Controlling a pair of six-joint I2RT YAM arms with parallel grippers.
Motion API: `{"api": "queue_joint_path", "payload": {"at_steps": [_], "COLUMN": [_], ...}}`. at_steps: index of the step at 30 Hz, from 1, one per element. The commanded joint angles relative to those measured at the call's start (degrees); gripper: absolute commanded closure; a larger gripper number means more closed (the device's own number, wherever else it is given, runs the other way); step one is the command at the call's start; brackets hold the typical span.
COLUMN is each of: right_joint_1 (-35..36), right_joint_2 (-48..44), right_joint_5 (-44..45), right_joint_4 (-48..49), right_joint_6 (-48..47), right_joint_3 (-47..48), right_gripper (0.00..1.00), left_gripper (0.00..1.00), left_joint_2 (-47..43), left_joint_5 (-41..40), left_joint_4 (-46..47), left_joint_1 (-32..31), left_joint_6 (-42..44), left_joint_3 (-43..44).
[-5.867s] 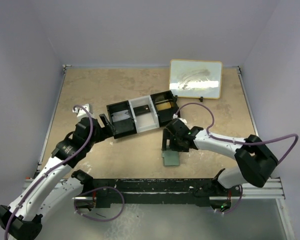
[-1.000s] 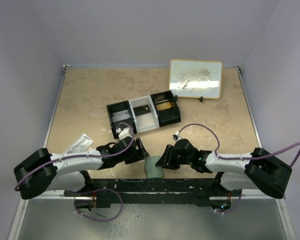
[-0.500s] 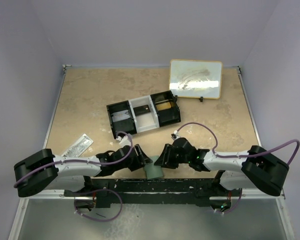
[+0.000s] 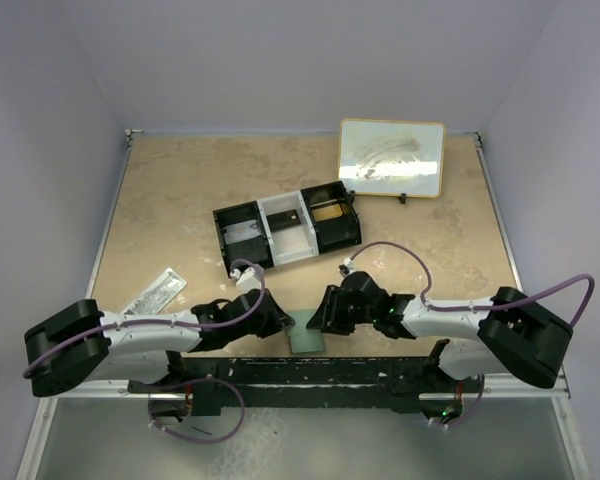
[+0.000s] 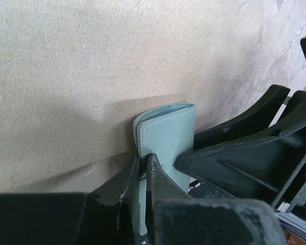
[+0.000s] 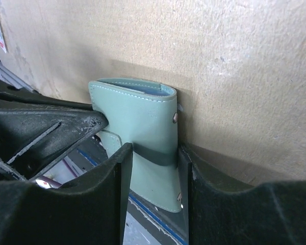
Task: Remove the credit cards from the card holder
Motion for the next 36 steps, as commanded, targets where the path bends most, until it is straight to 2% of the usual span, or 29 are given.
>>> {"api": "queue_joint_path", "payload": {"at_steps": [1, 3, 9, 14, 19, 26, 31, 36], "right_joint_1": [-0.11, -0.11, -0.10, -0.12, -0.10, -0.18, -0.24, -0.40], "right_joint_2": [1.71, 1.53, -1.58, -5.04, -9.03, -17.88, -23.39, -22.53], "right_joint_5": [1.14, 1.41, 5.65, 8.08, 11.38, 17.89, 20.50, 24.21], "right_joint_4": [-2.87, -3.75, -10.71, -15.33, -20.51, -27.24, -29.26, -34.97], "right_joint_6": [-2.56, -2.88, -3.22, -3.17, -2.11, 2.15, 5.35, 6.79], "right_joint_3": [2.66, 3.34, 5.63, 7.00, 7.71, 5.28, 2.06, 3.57], "right_gripper": [0.56, 0.55, 0.43, 0.39, 0.37, 0.35, 0.35, 0.34], "left_gripper": [1.00, 1.00, 1.00, 1.00, 1.00, 1.00, 1.00, 1.00], "left_joint_2": [-2.60, -4.01, -6.88, -2.78, 4.93, 16.32, 27.81, 41.04], "left_joint_5": [-2.03, -3.46, -8.66, -12.95, -16.46, -25.65, -31.43, -35.09], "left_joint_4": [-2.45, -5.64, -22.02, -37.54, -51.29, -66.17, -71.29, -77.13], "left_joint_1": [-0.39, -0.39, -0.39, -0.37, -0.96, -4.50, -8.96, -12.94], "left_joint_6": [1.56, 2.18, 6.42, 11.54, 15.65, 15.23, 14.05, 13.73], "left_joint_3": [4.01, 5.12, 12.46, 22.52, 33.32, 46.08, 53.80, 62.45]}}
